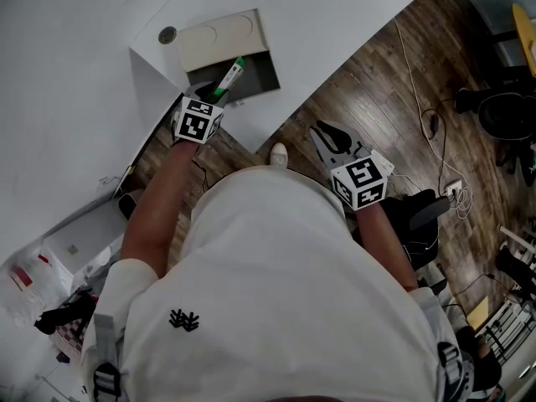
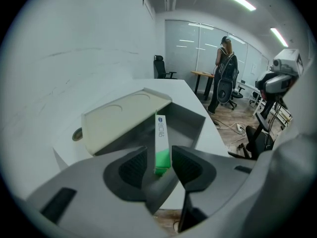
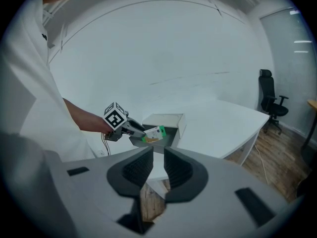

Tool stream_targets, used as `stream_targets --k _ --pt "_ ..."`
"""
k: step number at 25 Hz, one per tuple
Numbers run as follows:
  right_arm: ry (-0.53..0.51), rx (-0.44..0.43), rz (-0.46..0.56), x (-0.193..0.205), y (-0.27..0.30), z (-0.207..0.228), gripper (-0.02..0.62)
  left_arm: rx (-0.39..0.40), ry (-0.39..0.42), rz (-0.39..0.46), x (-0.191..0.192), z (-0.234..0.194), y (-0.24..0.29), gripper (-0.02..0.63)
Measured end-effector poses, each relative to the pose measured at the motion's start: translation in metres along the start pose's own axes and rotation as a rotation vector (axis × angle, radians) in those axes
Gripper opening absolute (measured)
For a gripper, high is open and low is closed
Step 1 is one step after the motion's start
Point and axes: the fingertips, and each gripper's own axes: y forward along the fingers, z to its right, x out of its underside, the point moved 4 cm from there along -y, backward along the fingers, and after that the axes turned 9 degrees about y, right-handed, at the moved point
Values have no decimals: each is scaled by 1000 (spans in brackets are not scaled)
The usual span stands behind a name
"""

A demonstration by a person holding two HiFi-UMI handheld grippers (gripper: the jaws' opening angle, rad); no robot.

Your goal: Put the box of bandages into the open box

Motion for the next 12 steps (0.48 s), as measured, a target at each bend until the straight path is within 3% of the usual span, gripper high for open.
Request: stream_targets --k 12 --pt "-31 -18 -6 0 16 -43 67 5 -45 122 4 -6 -51 147"
